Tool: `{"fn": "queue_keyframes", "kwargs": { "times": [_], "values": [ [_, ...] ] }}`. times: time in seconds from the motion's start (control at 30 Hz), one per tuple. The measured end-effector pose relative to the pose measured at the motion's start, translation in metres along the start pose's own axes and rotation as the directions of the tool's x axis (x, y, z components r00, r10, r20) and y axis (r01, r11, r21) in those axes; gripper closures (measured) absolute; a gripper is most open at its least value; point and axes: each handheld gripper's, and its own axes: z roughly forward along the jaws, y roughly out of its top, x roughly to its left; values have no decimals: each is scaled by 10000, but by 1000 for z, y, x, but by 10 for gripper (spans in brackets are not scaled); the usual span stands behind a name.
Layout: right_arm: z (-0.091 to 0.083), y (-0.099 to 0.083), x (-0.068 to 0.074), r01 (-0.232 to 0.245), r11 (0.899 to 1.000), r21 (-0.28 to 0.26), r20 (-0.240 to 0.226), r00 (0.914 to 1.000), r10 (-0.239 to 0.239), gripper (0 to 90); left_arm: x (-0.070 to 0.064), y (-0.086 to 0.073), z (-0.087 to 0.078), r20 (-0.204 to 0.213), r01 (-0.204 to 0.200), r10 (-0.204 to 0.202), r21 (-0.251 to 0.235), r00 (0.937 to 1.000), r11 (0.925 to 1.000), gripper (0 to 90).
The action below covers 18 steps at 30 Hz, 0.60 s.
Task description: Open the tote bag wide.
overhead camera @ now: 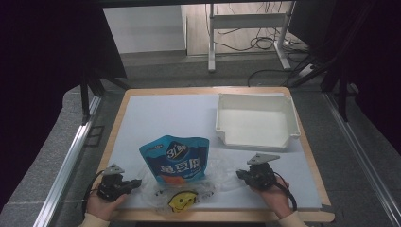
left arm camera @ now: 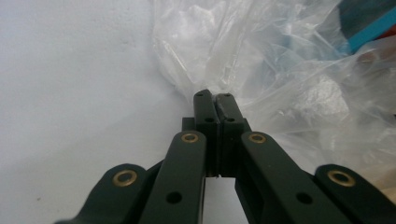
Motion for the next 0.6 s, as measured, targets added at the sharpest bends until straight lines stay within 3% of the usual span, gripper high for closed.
{"fn": "queue_keyframes", "kwargs": {
  "times": [0.27, 0.6],
  "values": [
    [0, -3, -5, -69, 9999, 109, 119, 9999, 68, 871, 2, -2, 1, -187, 43, -40, 200, 9998, 9998, 899],
    [2, -4, -4, 52, 9999, 148, 281, 9996, -56, 871, 6, -6, -6, -173, 173, -172, 85, 9997, 9998, 900]
  ]
}}
